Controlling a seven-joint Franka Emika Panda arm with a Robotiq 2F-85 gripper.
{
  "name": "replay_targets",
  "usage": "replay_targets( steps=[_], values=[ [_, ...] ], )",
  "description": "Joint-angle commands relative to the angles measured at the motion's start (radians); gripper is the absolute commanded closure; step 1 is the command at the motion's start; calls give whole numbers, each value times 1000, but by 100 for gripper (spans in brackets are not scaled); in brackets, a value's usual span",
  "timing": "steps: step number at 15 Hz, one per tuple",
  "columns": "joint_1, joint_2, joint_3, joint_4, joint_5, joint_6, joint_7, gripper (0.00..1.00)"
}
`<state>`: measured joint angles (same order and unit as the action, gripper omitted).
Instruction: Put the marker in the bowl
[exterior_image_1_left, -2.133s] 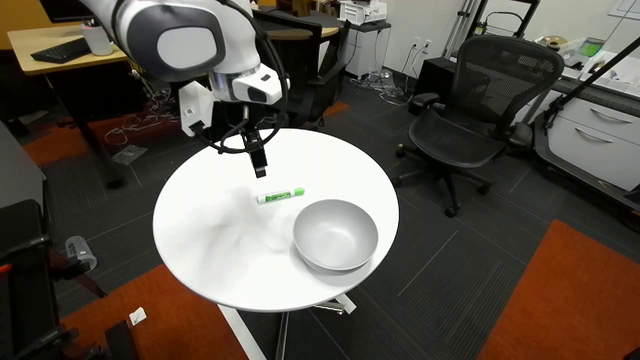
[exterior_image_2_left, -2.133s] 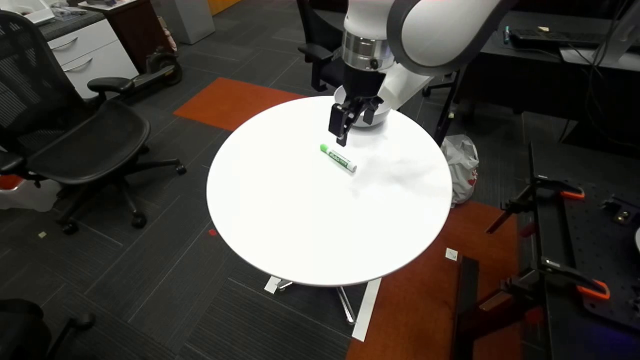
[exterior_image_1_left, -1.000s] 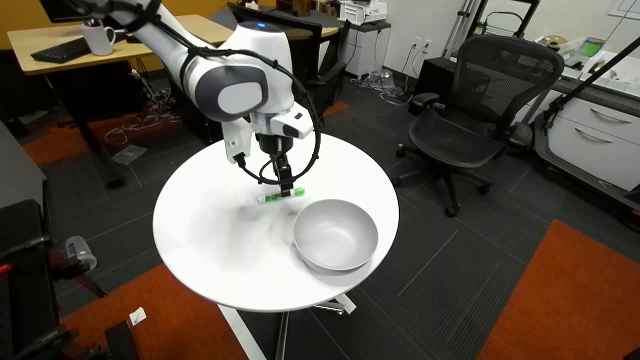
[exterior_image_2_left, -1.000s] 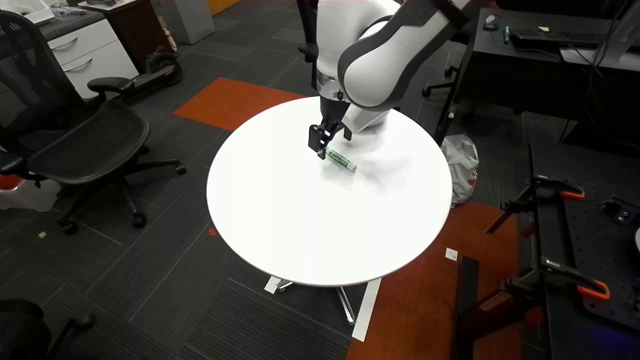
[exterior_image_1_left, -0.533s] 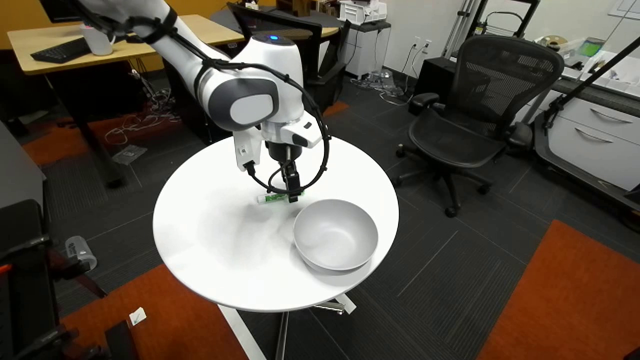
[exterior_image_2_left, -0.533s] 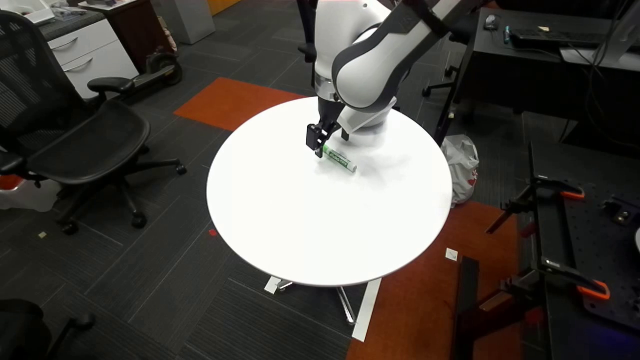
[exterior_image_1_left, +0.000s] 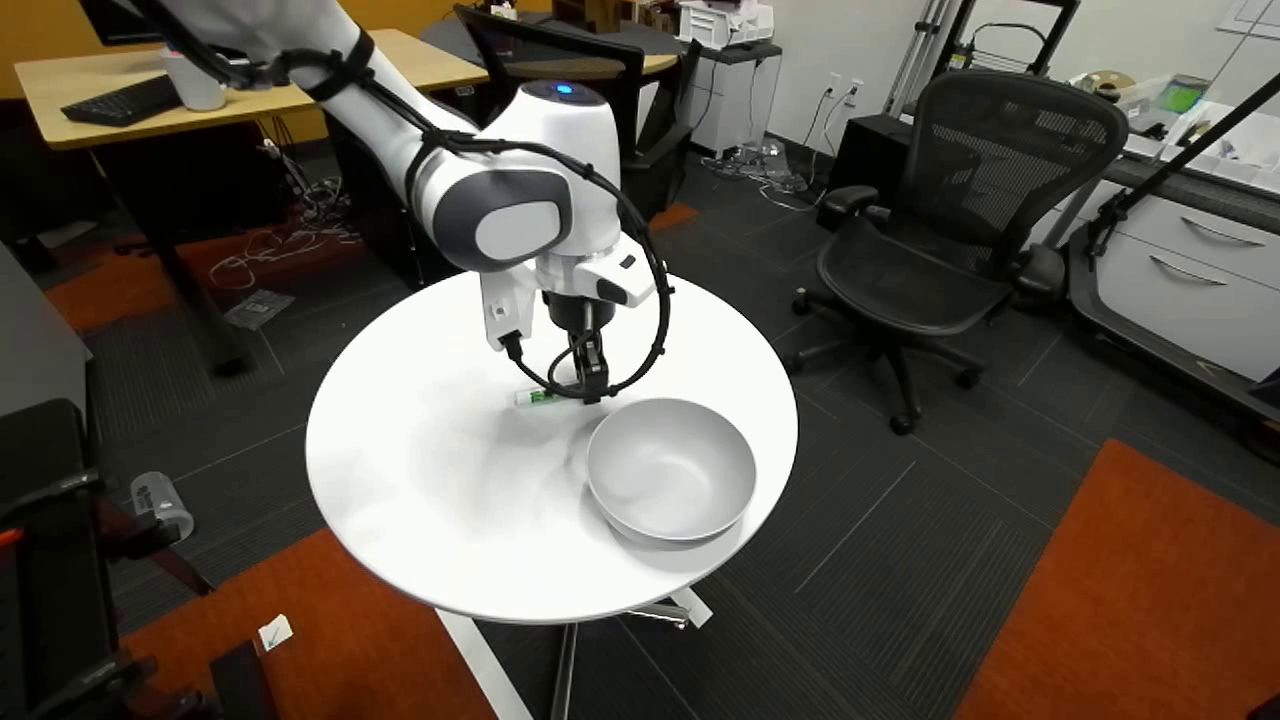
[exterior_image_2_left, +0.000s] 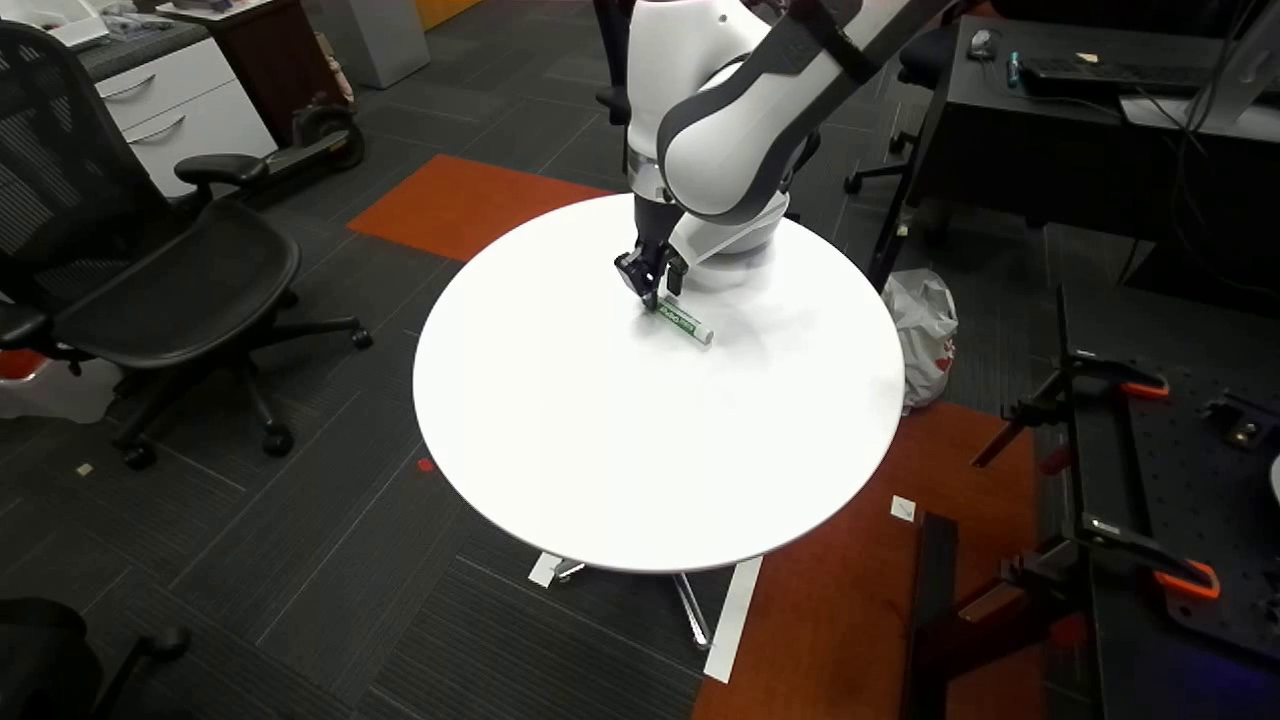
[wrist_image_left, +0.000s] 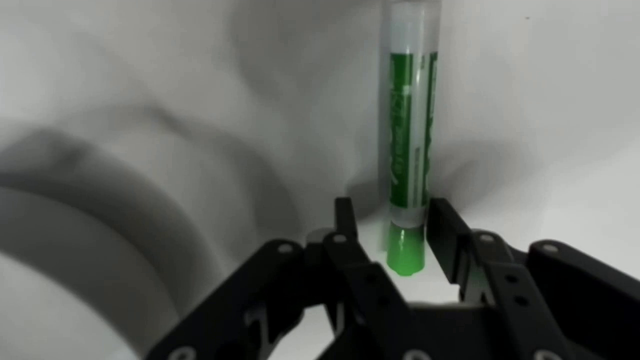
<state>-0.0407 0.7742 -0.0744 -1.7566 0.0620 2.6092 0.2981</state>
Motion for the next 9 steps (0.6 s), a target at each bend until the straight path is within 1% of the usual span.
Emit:
replay_targets(
  steps=[1, 2, 3, 5, 6, 8, 9],
  values=[
    [-12, 17, 5, 38, 28, -39, -30, 88],
    [-9, 21, 6, 36, 29, -32, -27, 95],
    [-3, 22, 4, 31, 28, -26, -20, 99],
    [14, -7, -4, -2, 17, -8, -14, 95],
    [27, -31, -10, -25, 8, 5, -9, 95],
    [60, -107, -27, -88, -18, 40, -5, 95],
    [84, -151, -47, -120, -37, 59, 10, 95]
  ],
)
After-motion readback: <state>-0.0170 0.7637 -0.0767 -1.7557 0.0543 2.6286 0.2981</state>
